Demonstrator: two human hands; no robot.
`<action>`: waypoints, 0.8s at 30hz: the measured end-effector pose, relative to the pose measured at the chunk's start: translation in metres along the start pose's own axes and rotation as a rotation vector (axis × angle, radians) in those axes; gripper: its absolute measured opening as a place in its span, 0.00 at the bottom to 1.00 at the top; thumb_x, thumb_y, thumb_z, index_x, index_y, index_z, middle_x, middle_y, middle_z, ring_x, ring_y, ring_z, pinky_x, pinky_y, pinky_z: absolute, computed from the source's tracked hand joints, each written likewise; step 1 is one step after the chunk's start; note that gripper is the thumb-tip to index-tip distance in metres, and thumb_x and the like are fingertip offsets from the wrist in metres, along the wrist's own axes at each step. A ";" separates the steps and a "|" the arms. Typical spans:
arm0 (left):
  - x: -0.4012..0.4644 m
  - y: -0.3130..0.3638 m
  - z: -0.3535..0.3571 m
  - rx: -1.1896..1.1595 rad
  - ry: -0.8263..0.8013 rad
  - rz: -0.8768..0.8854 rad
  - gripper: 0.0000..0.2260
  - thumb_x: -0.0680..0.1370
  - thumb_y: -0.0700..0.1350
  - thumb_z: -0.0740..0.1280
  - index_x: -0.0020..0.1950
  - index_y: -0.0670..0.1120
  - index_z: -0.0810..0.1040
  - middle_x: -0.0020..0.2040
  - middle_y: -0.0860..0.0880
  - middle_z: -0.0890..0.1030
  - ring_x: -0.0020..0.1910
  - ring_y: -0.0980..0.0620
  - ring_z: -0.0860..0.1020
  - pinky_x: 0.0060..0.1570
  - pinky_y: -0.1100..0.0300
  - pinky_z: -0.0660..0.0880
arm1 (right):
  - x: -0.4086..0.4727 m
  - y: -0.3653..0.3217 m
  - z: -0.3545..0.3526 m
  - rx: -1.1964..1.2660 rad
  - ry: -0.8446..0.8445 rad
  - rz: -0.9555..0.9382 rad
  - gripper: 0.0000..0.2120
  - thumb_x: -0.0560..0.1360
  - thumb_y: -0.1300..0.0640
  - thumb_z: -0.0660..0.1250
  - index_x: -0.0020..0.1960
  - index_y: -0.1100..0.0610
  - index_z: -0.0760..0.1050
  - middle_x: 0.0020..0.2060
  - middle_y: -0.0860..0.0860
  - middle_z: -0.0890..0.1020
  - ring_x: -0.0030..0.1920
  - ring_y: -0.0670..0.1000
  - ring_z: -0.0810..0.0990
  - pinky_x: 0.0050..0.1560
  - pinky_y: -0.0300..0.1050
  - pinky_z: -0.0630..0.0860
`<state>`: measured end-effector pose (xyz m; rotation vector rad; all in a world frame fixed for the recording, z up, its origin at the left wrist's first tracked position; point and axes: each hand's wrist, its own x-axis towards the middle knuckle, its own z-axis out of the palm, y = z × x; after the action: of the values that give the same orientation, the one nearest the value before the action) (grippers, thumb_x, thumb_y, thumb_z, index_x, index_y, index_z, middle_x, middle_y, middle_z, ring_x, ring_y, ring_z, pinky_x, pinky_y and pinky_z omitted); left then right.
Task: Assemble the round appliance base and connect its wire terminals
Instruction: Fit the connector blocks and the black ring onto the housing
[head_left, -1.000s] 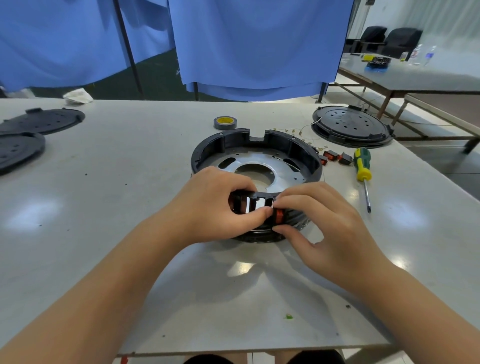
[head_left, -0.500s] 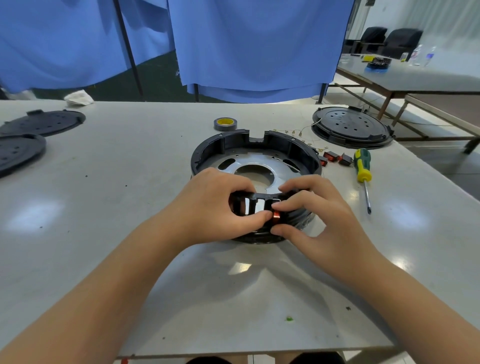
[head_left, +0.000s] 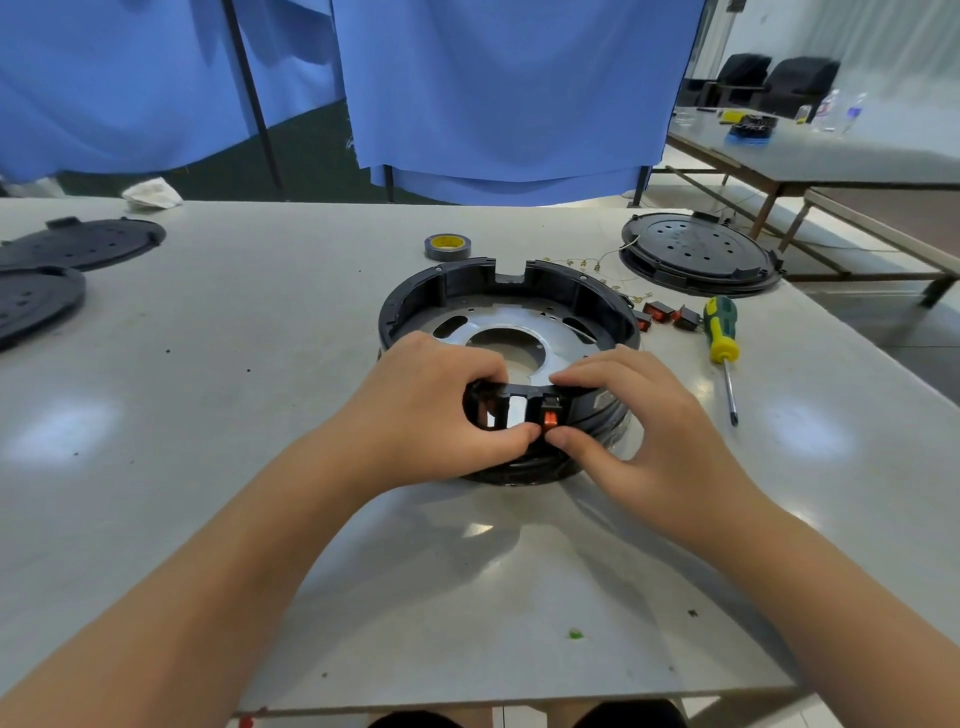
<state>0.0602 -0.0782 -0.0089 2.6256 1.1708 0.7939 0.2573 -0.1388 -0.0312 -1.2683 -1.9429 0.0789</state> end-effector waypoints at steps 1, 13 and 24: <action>0.000 0.000 0.000 -0.001 0.001 -0.003 0.15 0.66 0.60 0.68 0.33 0.48 0.75 0.23 0.53 0.68 0.26 0.54 0.68 0.29 0.67 0.57 | 0.002 0.000 0.000 -0.001 0.003 0.005 0.16 0.69 0.57 0.75 0.56 0.55 0.78 0.50 0.47 0.79 0.54 0.48 0.75 0.58 0.45 0.72; 0.001 -0.001 0.000 -0.078 -0.002 -0.005 0.15 0.70 0.59 0.66 0.31 0.49 0.73 0.23 0.51 0.68 0.26 0.52 0.68 0.29 0.63 0.59 | 0.024 0.000 -0.018 0.140 -0.128 0.082 0.06 0.70 0.54 0.73 0.46 0.51 0.82 0.41 0.41 0.82 0.46 0.42 0.80 0.50 0.39 0.75; 0.002 0.001 0.004 -0.049 0.036 -0.011 0.17 0.68 0.59 0.67 0.29 0.47 0.71 0.23 0.51 0.68 0.26 0.52 0.67 0.31 0.63 0.60 | 0.023 0.004 -0.014 0.138 -0.120 0.045 0.04 0.71 0.59 0.72 0.46 0.53 0.81 0.41 0.42 0.81 0.46 0.43 0.78 0.50 0.40 0.74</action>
<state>0.0637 -0.0772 -0.0112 2.5733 1.1588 0.8597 0.2655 -0.1235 -0.0104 -1.2402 -1.9734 0.3125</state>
